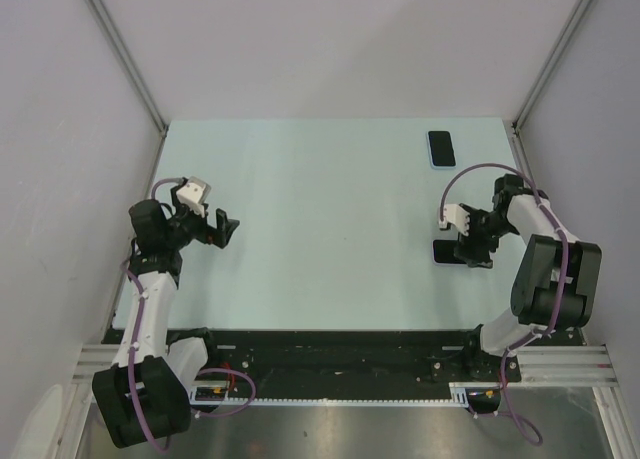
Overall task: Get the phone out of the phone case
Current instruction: Pick up the phone at the center of the board.
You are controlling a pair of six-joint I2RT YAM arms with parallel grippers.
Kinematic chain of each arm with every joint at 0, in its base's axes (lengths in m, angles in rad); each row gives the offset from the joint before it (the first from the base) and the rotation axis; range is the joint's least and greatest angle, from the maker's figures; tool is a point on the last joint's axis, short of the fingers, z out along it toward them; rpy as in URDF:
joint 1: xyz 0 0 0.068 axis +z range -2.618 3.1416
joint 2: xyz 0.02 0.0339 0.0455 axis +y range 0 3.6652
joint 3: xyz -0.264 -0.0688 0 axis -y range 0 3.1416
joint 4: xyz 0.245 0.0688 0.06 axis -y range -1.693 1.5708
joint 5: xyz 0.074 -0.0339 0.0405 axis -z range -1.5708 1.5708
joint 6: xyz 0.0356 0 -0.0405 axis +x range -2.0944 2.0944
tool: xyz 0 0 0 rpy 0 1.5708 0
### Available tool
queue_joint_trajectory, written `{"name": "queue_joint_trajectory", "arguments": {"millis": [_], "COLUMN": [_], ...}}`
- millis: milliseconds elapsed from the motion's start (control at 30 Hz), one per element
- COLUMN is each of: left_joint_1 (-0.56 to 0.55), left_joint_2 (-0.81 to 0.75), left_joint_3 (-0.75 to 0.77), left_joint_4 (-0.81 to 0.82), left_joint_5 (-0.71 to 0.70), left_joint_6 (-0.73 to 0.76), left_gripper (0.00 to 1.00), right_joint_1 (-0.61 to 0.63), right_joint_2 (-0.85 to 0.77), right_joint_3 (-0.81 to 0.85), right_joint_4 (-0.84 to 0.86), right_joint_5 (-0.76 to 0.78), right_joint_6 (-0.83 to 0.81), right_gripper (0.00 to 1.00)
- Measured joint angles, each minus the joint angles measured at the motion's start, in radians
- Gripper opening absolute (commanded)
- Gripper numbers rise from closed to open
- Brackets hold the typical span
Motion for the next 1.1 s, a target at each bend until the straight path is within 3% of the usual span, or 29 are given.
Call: {"name": "queue_joint_trajectory", "arguments": {"millis": [1100], "left_joint_1": [-0.001], "left_joint_2": [0.011], "left_joint_3": [0.0], "left_joint_4": [-0.003], "left_joint_5": [0.028], "left_joint_6": [0.007], "left_gripper": [1.0], "right_joint_1": [0.102], "right_joint_2": [0.095], "right_joint_3": [0.012], "right_joint_4": [-0.014], "right_joint_5": [0.046], "right_joint_6": [-0.023], "right_gripper": [1.0]}}
